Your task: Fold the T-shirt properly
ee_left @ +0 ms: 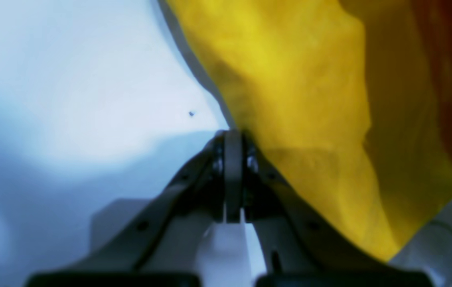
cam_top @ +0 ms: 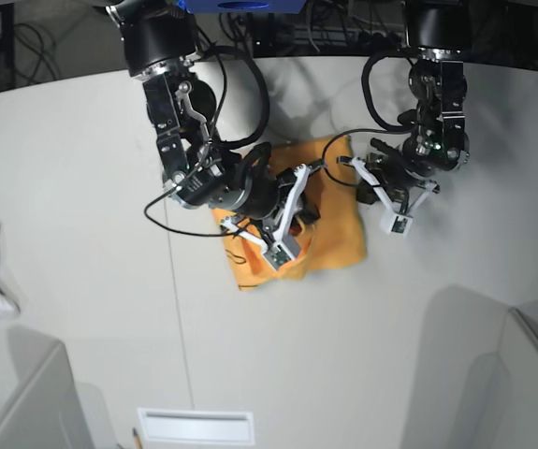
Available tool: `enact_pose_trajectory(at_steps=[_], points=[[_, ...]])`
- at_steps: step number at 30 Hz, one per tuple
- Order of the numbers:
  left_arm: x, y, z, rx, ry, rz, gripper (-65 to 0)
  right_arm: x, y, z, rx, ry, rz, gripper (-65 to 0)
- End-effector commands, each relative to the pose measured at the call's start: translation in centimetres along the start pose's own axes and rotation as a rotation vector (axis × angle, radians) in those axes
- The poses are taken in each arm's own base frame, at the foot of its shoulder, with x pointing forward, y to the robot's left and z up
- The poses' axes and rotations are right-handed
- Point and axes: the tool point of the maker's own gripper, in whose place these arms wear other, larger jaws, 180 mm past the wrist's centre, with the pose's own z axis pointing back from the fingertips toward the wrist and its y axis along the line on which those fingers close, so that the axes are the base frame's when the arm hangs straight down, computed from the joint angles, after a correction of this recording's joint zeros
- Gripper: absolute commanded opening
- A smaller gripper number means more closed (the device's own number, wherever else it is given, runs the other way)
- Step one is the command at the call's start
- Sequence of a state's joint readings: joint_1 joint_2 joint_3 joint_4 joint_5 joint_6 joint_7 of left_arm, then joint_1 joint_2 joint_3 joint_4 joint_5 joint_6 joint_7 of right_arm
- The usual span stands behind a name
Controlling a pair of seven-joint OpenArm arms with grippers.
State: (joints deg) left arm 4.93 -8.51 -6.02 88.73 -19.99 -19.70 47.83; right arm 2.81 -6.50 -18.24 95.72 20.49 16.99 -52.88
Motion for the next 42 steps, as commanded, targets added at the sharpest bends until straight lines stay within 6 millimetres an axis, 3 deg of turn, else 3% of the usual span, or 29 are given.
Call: enact_pose_trajectory(at_steps=[1, 9, 13, 16, 17, 18, 22, 26, 30, 35, 38, 39, 42], points=[[0.7, 0.5, 0.4, 0.009, -0.014, -0.021, -65.0, 1.9, 0.5, 0.2, 0.017, -0.060, 0.013, -65.0], [-0.6, 0.6, 0.6, 0.008, 0.012, -0.018, -65.0, 0.2, -0.9, -2.2, 0.018, 0.036, -0.019, -65.0], [-1.1, 0.6, 0.7, 0.008, 0.020, -0.014, -65.0, -0.2, -0.3, -2.8, -0.015, 0.067, -0.065, -65.0], [-0.9, 1.0, 1.2, 0.017, 0.007, -0.014, -65.0, -0.2, 0.6, -2.9, -0.034, 0.073, -0.088, -39.0], [-1.3, 1.6, 1.8, 0.034, 0.003, 0.000, -65.0, 0.0, 1.1, -2.7, -0.027, 0.065, -0.074, -32.4], [-1.2, 2.4, 2.5, 0.055, -0.012, 0.014, -65.0, 0.3, 1.6, -2.5, -0.018, 0.052, -0.060, -29.7], [-1.5, 5.3, 5.3, 0.145, -0.050, 0.054, -65.0, 1.3, 3.2, -1.7, 0.003, 0.015, -0.022, -29.7], [-2.2, 7.4, 8.1, 0.210, -0.071, 0.059, -65.0, 0.9, 4.2, -2.2, 0.022, 0.036, 0.012, -29.7], [-3.1, 9.8, 10.3, 0.274, -0.076, 0.073, -65.0, 0.3, 6.8, -3.4, 0.073, 0.076, 0.079, -29.7], [-3.7, 11.3, 11.7, 0.311, -0.079, 0.081, -65.0, -0.1, 10.2, -3.8, 0.136, 0.098, 0.195, -29.7], [-3.9, 12.1, 12.4, 0.324, -0.083, 0.077, -65.0, 1.8, 12.3, -2.2, 0.172, 0.024, 0.253, -30.5], [-3.9, 12.3, 12.6, 0.327, -0.085, 0.073, -65.0, 2.7, 12.4, -1.3, 0.172, -0.013, 0.263, -32.4], [-3.8, 12.9, 13.3, 0.344, -0.095, 0.073, -65.0, 3.9, 8.5, 1.1, 0.088, -0.057, 0.250, -45.9]])
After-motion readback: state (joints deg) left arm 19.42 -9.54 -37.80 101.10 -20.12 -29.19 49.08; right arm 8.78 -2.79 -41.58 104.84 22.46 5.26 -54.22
